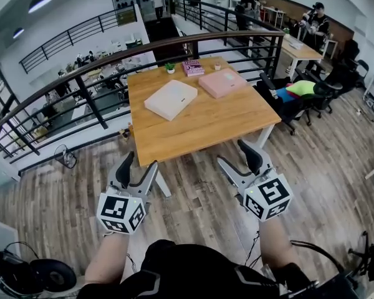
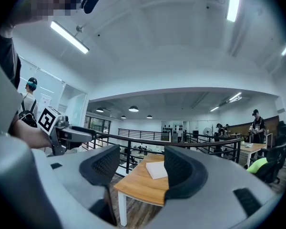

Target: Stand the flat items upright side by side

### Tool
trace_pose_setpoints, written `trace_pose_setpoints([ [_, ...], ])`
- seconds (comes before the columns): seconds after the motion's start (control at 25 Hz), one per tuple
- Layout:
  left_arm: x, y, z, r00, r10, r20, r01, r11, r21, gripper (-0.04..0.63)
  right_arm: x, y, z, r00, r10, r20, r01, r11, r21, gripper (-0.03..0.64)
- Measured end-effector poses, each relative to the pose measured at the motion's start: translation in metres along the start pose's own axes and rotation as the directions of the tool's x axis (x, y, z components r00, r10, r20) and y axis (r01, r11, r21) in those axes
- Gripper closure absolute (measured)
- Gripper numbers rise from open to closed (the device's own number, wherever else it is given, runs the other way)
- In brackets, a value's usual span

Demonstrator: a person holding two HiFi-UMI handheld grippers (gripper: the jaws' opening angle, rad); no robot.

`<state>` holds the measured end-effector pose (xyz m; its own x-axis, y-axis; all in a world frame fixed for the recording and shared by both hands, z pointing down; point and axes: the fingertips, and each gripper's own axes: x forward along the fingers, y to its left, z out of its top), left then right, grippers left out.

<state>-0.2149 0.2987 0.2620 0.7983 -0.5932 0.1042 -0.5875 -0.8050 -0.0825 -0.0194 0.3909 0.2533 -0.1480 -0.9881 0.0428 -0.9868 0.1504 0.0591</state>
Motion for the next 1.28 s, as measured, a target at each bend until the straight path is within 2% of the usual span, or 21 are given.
trace_pose_setpoints([
  [0.16, 0.016, 0.003, -0.005, 1.0, 0.007, -0.009, -0.007, 1.0, -0.003, 0.311, 0.012, -0.011, -0.007, 1.0, 0.018, 0.003, -0.018, 1.0, 0.013, 0.317],
  [0.32, 0.044, 0.017, -0.012, 1.0, -0.008, -0.005, 0.008, 1.0, -0.008, 0.313, 0.037, -0.017, -0.014, 1.0, 0.023, -0.014, -0.024, 0.998, -0.054, 0.298],
  [0.4, 0.059, 0.027, -0.014, 1.0, -0.013, 0.004, 0.013, 1.0, -0.002, 0.313, 0.053, -0.026, -0.016, 1.0, 0.013, -0.009, -0.013, 1.0, -0.027, 0.298],
  [0.64, 0.116, 0.087, -0.014, 0.999, -0.012, 0.045, 0.012, 1.0, -0.017, 0.311, 0.123, -0.051, -0.009, 1.0, 0.0, -0.006, 0.0, 1.0, -0.023, 0.298],
  [0.8, 0.159, 0.126, -0.01, 0.998, -0.043, 0.035, 0.045, 0.998, -0.045, 0.311, 0.179, -0.068, -0.003, 1.0, 0.024, -0.009, -0.024, 0.999, -0.032, 0.299],
  [1.08, 0.207, 0.188, -0.012, 0.998, -0.062, 0.026, 0.063, 0.997, -0.042, 0.313, 0.258, -0.081, 0.002, 1.0, 0.005, -0.014, -0.005, 0.999, -0.034, 0.301],
  [1.16, 0.217, 0.205, -0.018, 0.998, -0.063, 0.019, 0.063, 0.997, -0.043, 0.313, 0.281, -0.085, 0.004, 1.0, 0.002, -0.007, -0.002, 0.999, -0.033, 0.333],
  [1.28, 0.233, 0.234, -0.024, 0.998, -0.059, 0.008, 0.059, 0.997, -0.057, 0.313, 0.316, -0.089, 0.005, 1.0, -0.001, -0.005, 0.001, 0.999, -0.036, 0.334],
])
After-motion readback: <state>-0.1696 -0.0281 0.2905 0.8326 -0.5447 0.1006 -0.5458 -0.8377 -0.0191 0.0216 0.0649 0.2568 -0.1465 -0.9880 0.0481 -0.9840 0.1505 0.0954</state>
